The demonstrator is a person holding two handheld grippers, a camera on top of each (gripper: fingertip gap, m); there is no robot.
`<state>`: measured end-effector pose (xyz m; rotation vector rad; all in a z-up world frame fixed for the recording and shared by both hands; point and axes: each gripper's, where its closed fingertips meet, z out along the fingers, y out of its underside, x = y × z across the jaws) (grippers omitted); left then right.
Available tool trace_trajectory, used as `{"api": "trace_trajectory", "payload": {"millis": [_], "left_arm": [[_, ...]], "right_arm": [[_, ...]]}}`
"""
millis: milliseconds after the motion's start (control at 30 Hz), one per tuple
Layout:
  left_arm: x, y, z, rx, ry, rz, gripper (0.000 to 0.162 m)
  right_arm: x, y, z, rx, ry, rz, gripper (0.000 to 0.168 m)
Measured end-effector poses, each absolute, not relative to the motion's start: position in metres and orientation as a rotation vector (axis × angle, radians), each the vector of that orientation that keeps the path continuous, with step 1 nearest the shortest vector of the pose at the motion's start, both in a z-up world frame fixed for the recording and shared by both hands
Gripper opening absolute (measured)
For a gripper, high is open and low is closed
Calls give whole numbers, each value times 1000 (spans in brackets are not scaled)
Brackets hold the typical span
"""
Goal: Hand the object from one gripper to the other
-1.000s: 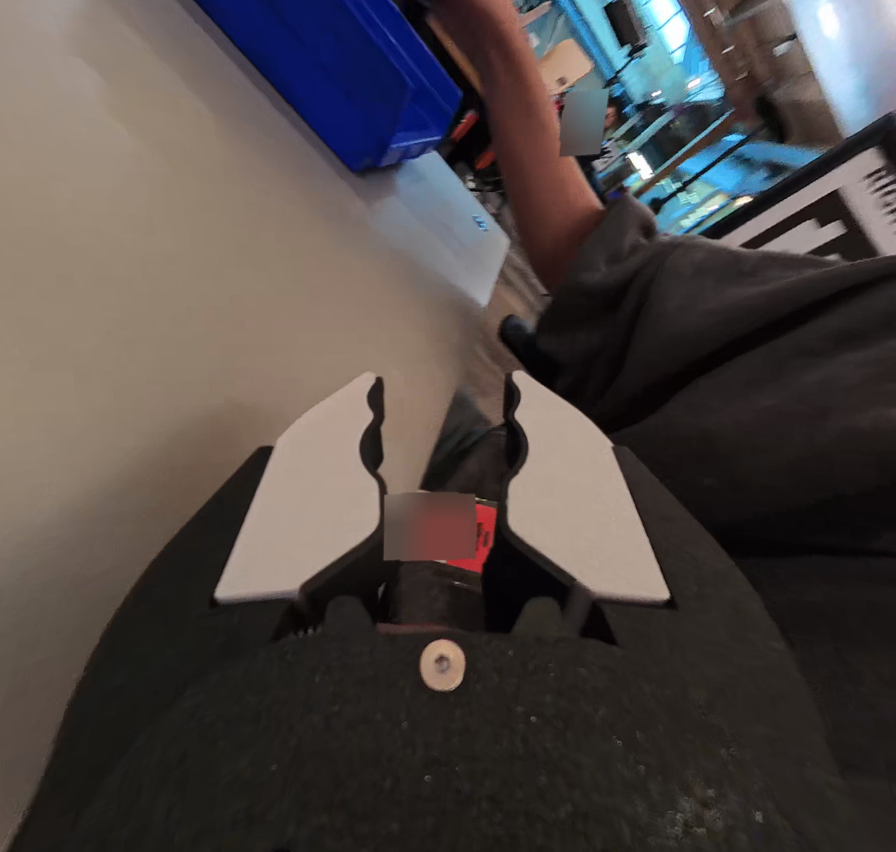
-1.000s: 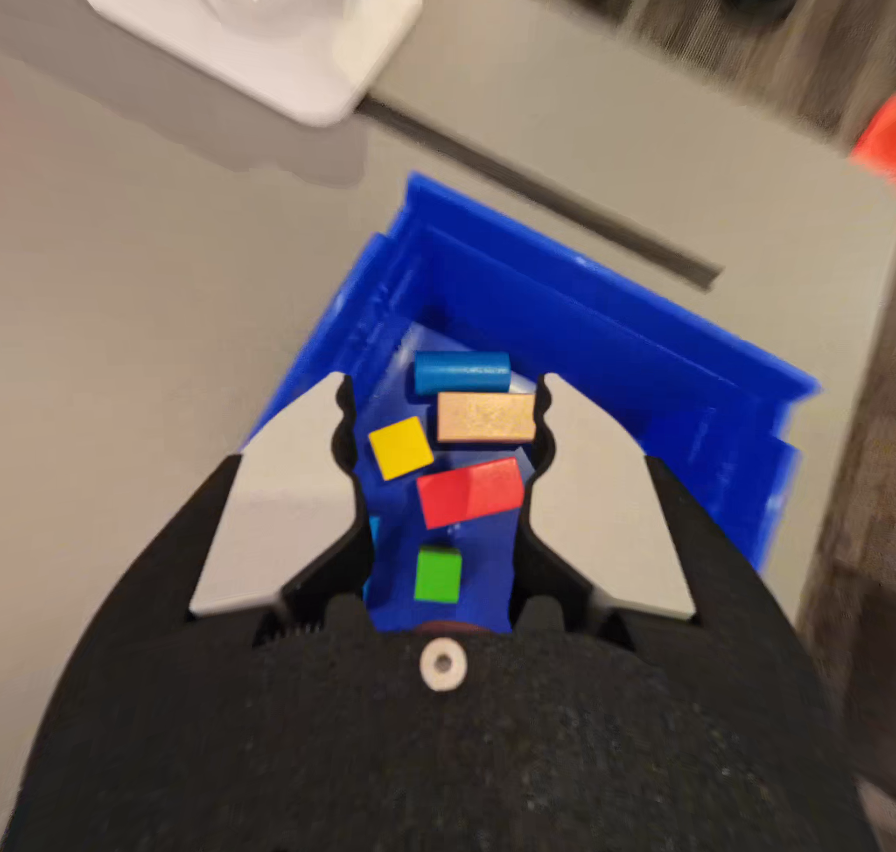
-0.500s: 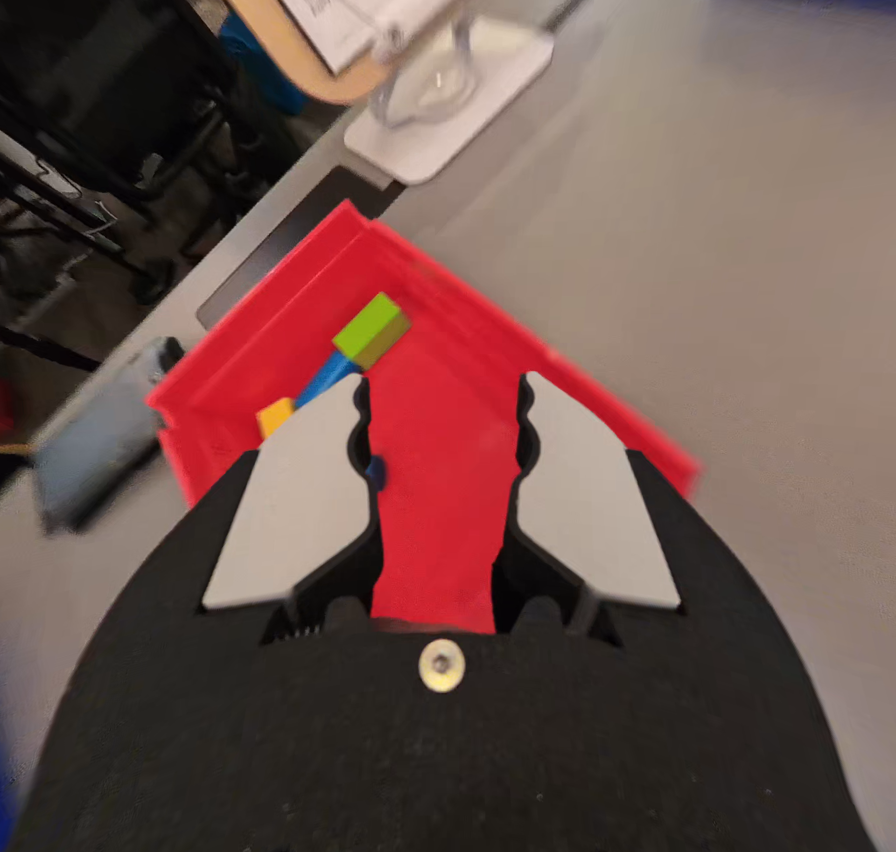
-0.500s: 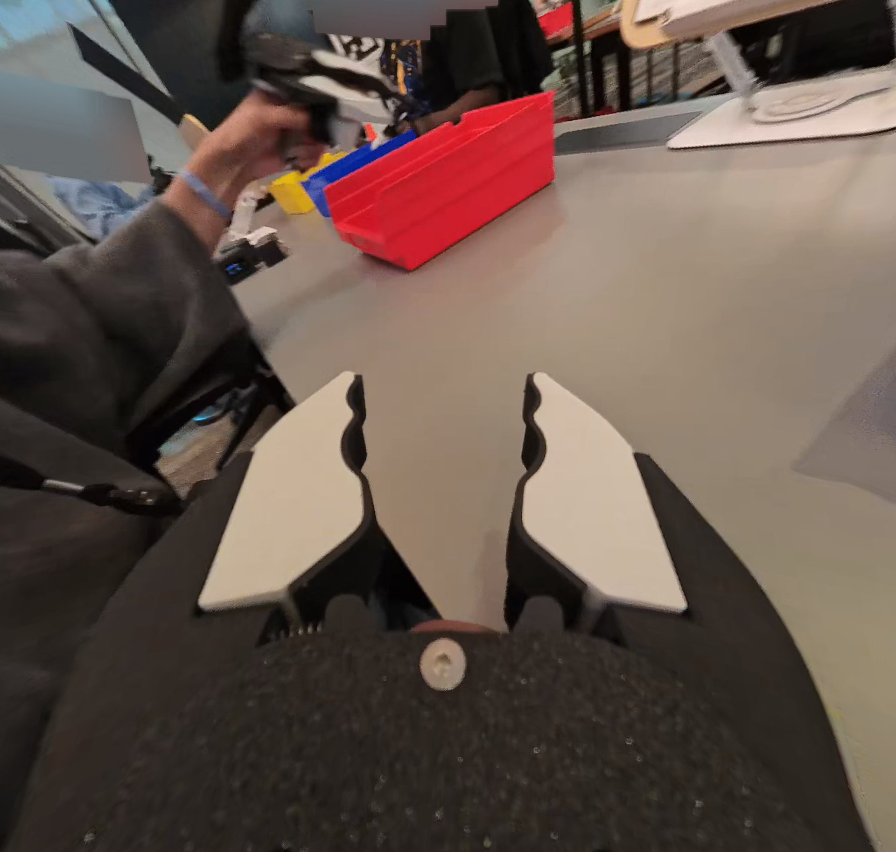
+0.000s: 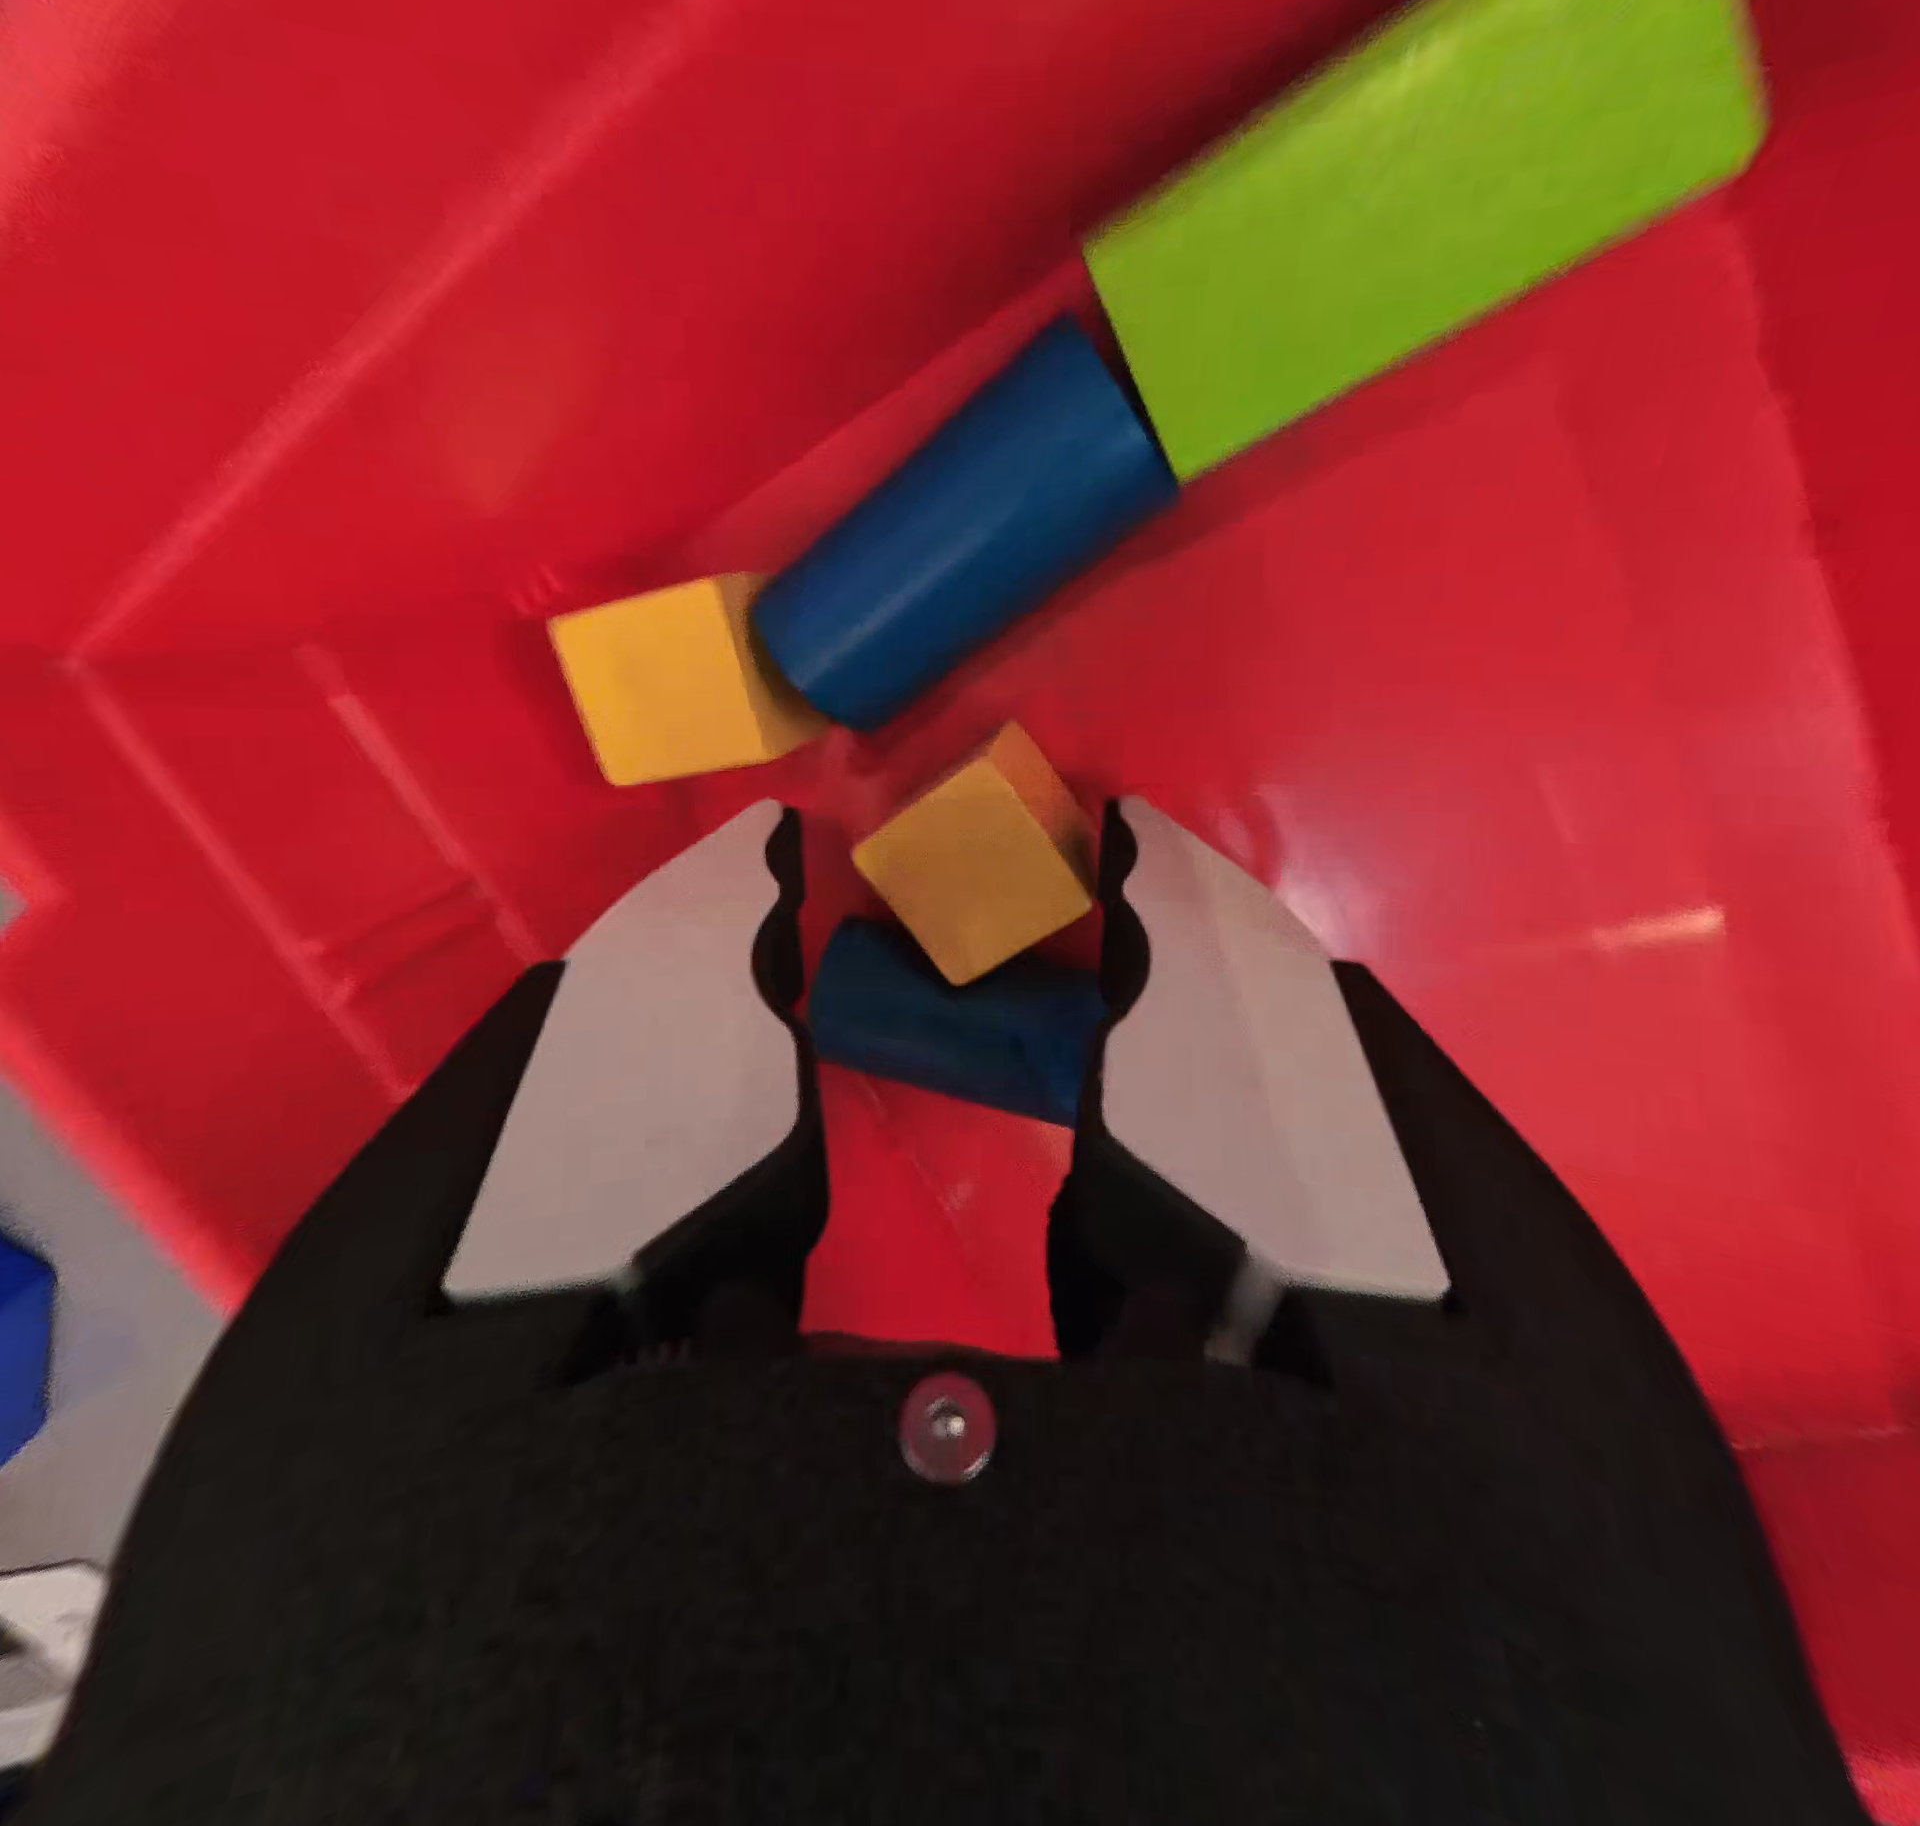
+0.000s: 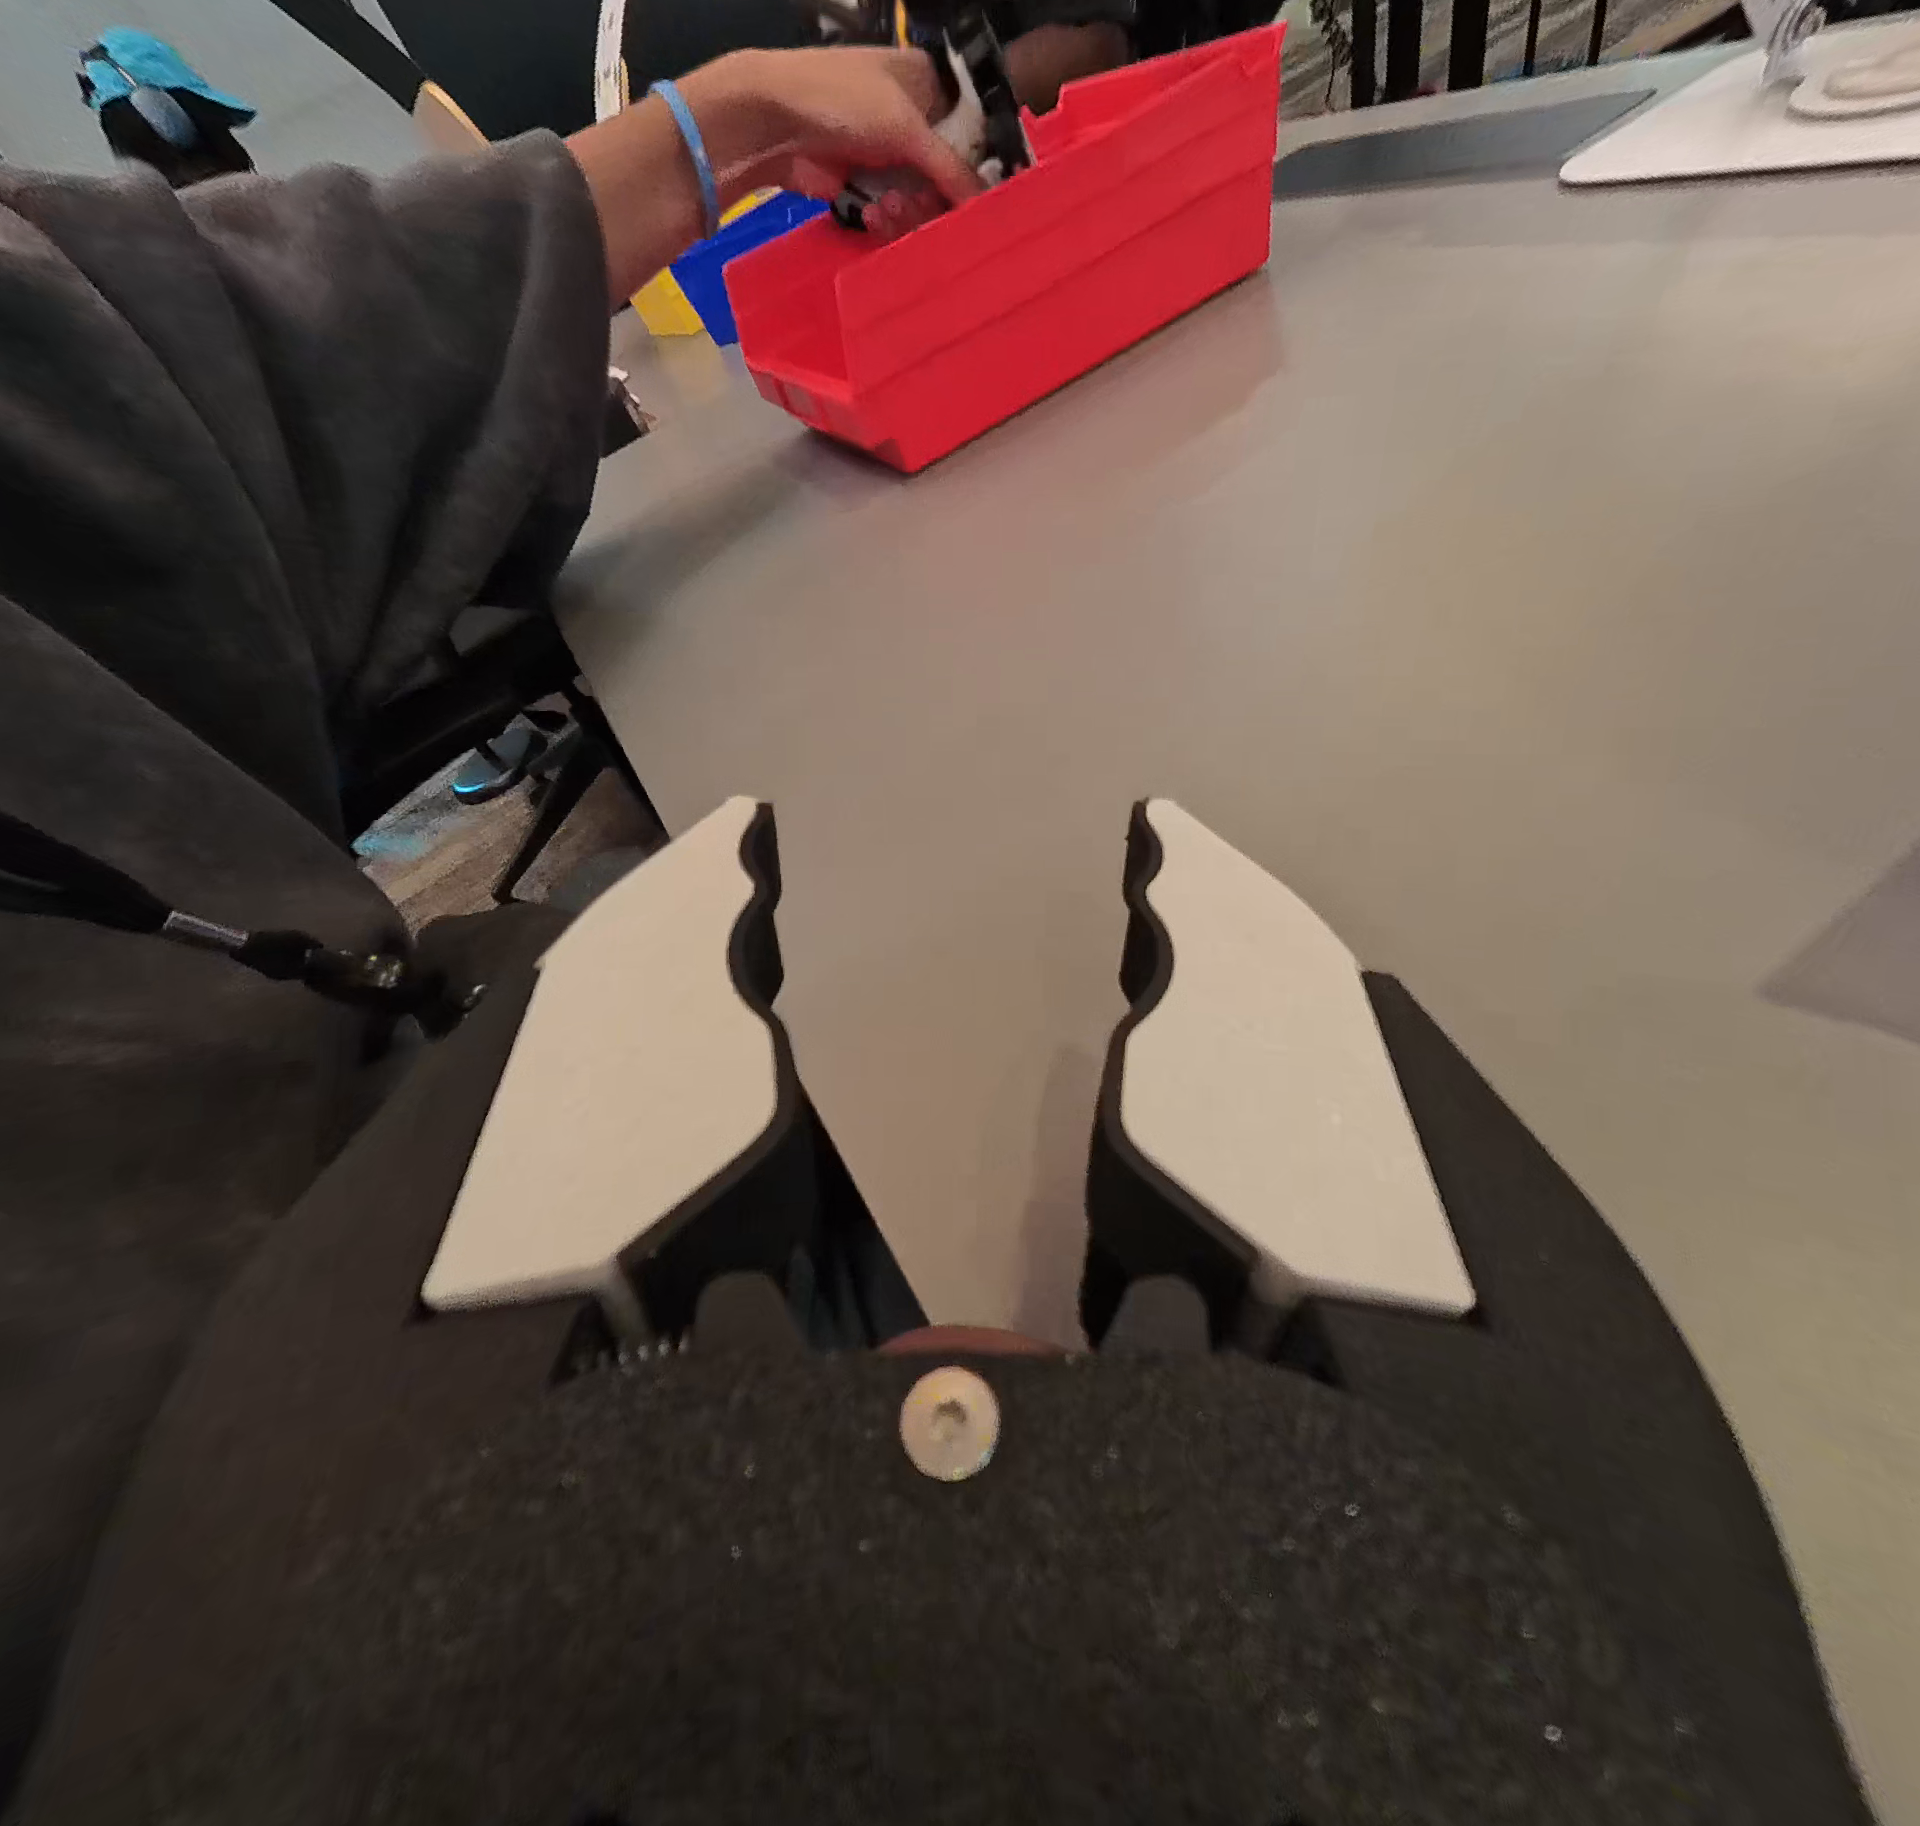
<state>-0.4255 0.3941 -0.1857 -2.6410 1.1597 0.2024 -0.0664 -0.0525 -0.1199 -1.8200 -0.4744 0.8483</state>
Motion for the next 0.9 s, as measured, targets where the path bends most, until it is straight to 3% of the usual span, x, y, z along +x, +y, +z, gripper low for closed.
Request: {"api": "trace_trajectory", "payload": {"millis": [33, 300, 600, 900], "left_arm": [[-425, 390, -190, -2653, 1186, 181, 46], [-417, 375, -154, -2602, 1123, 38, 44], [-286, 219, -18, -2028, 1100, -1003, 39], [-173, 95, -5, -1955, 855, -1870, 38]], "right_arm": [[-68, -54, -121, -1821, -478, 857, 64], [-71, -58, -117, -1809, -505, 845, 63], [-84, -16, -90, -1722, -711, 670, 63], [-165, 79, -36, -1387, -1010, 367, 82]]}}
